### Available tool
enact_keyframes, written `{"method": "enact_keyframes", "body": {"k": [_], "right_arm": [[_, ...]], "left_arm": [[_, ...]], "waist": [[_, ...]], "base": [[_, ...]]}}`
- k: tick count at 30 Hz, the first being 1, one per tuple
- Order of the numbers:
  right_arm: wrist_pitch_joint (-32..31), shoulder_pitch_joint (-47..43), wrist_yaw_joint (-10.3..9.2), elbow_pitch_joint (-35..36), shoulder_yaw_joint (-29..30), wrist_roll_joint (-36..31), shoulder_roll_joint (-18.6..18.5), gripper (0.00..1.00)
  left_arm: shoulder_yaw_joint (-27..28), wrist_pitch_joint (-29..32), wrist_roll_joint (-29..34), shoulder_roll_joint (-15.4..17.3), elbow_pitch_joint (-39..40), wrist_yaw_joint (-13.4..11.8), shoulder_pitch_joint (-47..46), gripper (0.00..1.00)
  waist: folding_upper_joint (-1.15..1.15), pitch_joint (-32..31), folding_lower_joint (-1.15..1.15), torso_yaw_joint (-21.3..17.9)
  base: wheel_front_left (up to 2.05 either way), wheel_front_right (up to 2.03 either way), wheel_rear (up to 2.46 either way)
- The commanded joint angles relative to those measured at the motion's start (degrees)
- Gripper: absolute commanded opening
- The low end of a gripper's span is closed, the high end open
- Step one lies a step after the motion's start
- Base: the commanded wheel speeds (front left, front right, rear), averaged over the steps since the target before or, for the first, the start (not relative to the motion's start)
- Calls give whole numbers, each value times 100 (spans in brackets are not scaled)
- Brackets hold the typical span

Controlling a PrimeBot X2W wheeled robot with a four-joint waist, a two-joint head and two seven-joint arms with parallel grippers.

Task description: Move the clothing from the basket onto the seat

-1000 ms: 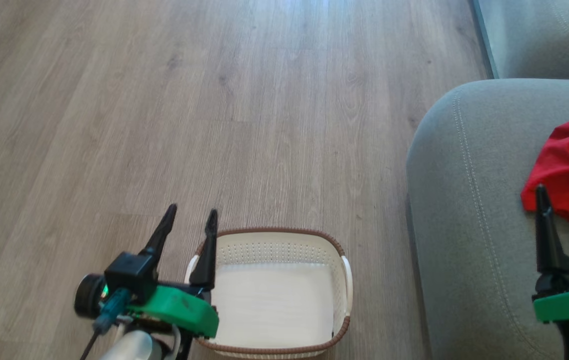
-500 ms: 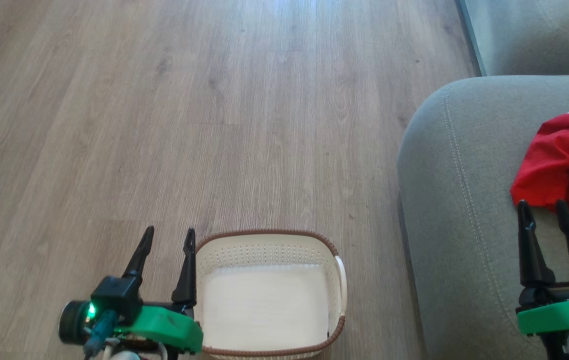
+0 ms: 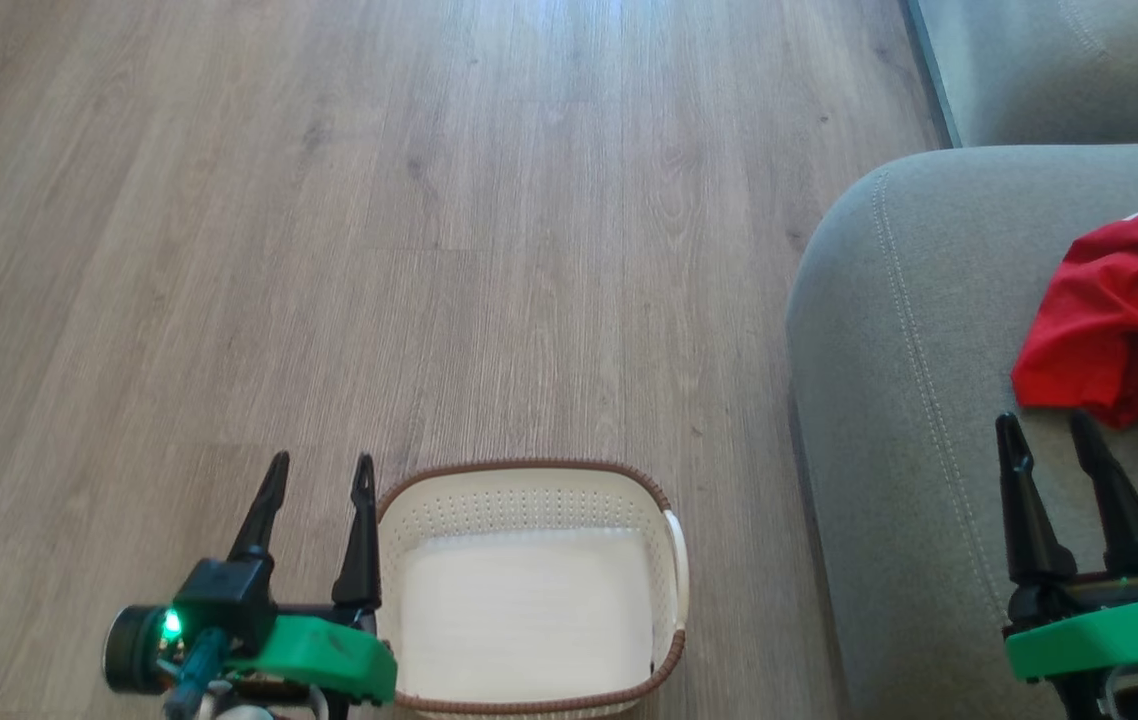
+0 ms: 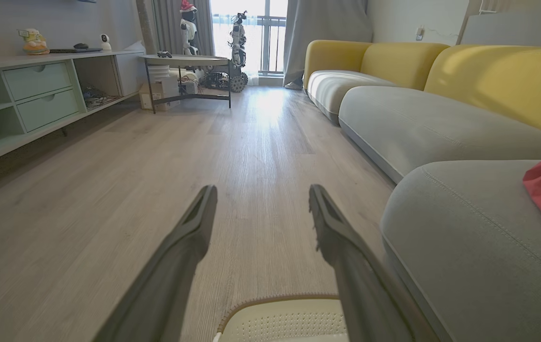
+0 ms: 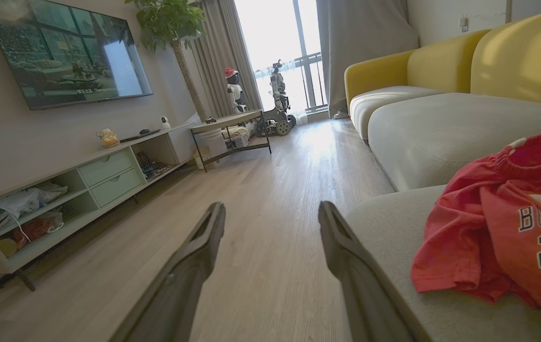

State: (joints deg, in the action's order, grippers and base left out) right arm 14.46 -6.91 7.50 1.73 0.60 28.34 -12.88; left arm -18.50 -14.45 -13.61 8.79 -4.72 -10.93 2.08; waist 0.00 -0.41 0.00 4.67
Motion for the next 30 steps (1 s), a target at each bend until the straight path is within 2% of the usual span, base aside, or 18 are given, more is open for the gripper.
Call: {"method": "enact_keyframes", "body": {"k": [1, 17, 18, 22, 30], "right_arm": [[53, 109, -1, 192, -114, 47, -168, 100], [53, 119, -1, 132, -58, 13, -71, 100], [-1, 1, 1, -49, 7, 41, 12, 0], [-18, -36, 0, -380, -84, 81, 53, 0], [-137, 48, 0, -454, -60, 506, 99, 0]], "left_arm": [[264, -55, 55, -11, 174, 27, -183, 100], [649, -55, 349, -309, 101, 388, -89, 100], [431, 1, 293, -288, -88, 390, 68, 0], [414, 32, 241, -305, -385, 396, 153, 0], [512, 136, -318, -293, -408, 482, 97, 0]], "waist": [[0, 3, 0, -1], [0, 19, 0, -58], [0, 19, 0, -59], [0, 20, 0, -63], [0, 23, 0, -90]], "base": [[0, 0, 0], [0, 0, 0], [0, 0, 0], [0, 0, 0], [0, 0, 0]]}}
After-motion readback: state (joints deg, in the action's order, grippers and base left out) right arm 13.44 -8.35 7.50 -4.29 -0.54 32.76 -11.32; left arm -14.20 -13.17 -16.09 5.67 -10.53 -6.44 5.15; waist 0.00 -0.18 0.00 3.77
